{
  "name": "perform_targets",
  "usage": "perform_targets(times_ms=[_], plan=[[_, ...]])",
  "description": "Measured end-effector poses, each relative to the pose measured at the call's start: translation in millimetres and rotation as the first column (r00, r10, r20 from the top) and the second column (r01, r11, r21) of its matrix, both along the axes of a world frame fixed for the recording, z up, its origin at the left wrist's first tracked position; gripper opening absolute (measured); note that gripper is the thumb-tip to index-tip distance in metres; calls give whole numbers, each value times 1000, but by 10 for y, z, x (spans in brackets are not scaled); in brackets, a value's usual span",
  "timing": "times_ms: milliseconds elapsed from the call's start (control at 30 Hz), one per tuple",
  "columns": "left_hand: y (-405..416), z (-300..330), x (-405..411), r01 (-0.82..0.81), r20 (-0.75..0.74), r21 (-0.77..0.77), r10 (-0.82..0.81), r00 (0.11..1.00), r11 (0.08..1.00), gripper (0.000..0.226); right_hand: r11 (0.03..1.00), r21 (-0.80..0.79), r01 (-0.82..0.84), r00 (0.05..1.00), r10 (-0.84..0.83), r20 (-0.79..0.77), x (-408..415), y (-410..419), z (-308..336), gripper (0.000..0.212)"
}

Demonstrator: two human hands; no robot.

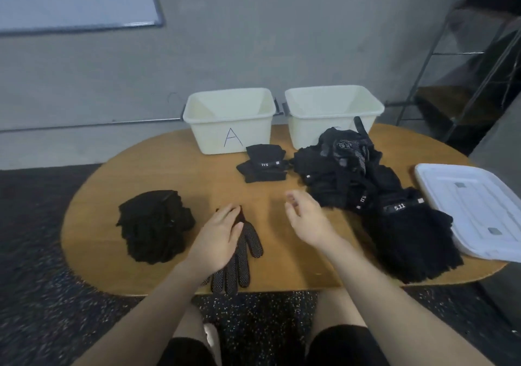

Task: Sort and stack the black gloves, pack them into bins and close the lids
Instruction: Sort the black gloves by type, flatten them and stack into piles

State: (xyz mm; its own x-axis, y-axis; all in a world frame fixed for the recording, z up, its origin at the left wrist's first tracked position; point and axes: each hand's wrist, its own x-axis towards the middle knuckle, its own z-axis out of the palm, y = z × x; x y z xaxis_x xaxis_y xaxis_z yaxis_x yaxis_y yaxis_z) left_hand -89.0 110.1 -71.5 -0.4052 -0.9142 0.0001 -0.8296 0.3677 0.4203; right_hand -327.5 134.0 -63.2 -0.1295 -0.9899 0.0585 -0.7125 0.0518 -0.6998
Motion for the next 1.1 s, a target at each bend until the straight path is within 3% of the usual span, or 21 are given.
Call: perform_targets(times_ms=[267,433,600,767,900,1100], plan=[[-89,-327,-10,14,100,-12,-12,995,1000,64,998,39,-50,997,52,-48,267,-595,-207,29],[-343,-362,-69,40,135,-51,-32,990,998,65,990,-126,-69,992,54,-118,217,-1009,-196,24],[-434,-420,-73,67,143,-77,-55,988,995,63,949,-296,-110,950,13,-311,100,-1446,-152,18],[-425,-421,-86,76,167,-79,-62,984,994,65,983,-160,-89,900,10,-436,-17,-1685,-225,35],[-437,-448,-73,78,149,-96,-63,987,992,64,991,-118,-66,904,9,-428,-21,-1782,-287,38],[-444,-456,-78,77,168,-83,-63,984,994,65,970,-243,-5,951,-70,-301,17,-1756,-284,12]])
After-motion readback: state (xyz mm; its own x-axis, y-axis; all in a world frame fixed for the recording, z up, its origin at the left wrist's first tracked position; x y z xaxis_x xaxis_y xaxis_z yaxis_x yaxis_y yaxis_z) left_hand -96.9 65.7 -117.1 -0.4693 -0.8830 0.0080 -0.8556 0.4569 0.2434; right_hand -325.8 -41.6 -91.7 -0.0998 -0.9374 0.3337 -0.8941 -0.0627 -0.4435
